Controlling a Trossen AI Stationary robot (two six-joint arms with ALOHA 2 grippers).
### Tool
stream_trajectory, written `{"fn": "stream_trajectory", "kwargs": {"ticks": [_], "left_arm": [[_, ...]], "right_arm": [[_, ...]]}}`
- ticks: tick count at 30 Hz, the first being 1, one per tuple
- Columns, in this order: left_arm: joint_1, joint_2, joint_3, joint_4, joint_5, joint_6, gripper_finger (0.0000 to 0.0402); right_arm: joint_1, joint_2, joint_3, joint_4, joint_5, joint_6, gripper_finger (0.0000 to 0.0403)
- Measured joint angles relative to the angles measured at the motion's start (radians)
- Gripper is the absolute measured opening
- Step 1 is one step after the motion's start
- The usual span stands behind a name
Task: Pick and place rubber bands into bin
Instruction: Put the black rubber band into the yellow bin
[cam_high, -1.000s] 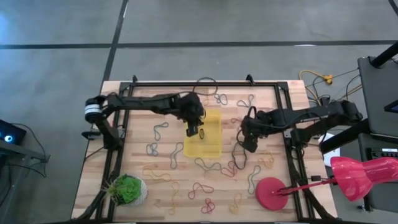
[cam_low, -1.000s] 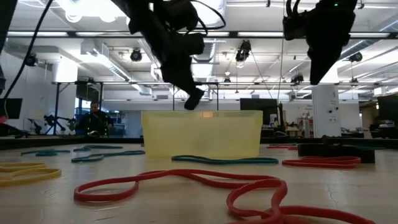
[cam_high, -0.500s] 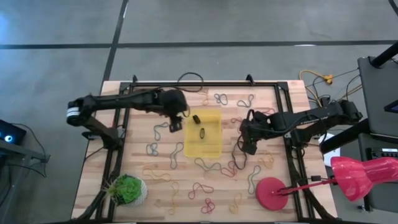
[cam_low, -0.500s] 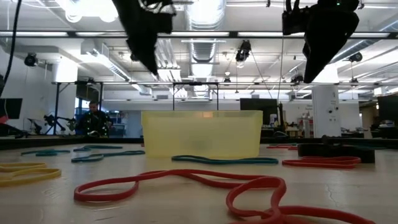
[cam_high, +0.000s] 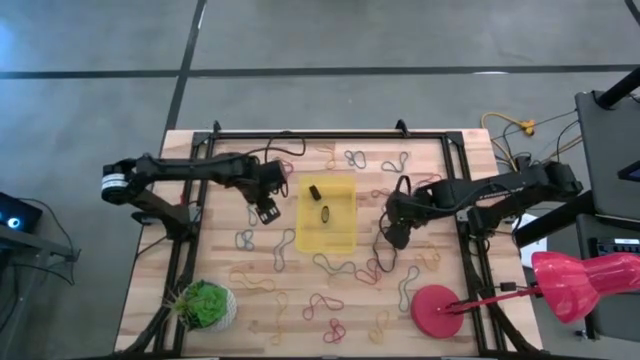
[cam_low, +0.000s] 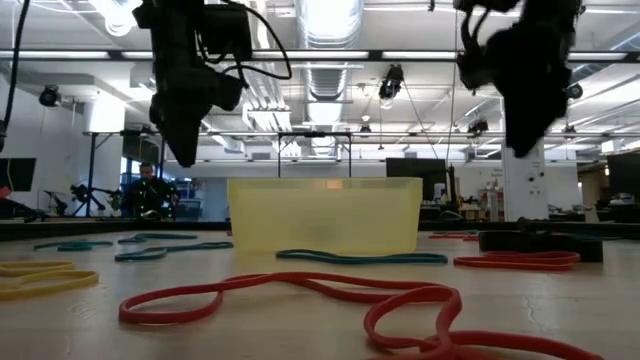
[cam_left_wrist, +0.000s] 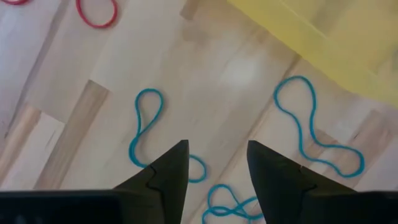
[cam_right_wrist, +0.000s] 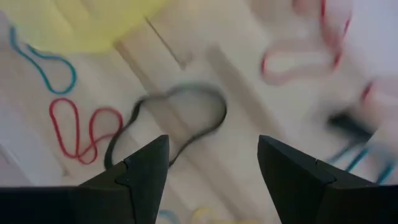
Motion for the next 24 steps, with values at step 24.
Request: {"fn": "stream_trajectory", "kwargs": {"ticks": [24], "left_arm": [[0.020, -0.048, 0.006, 0.133, -0.006, 0.061, 0.0143]], "right_arm": [[0.000, 0.185, -0.155, 0.233, -0.065, 0.332, 0.0230]]}}
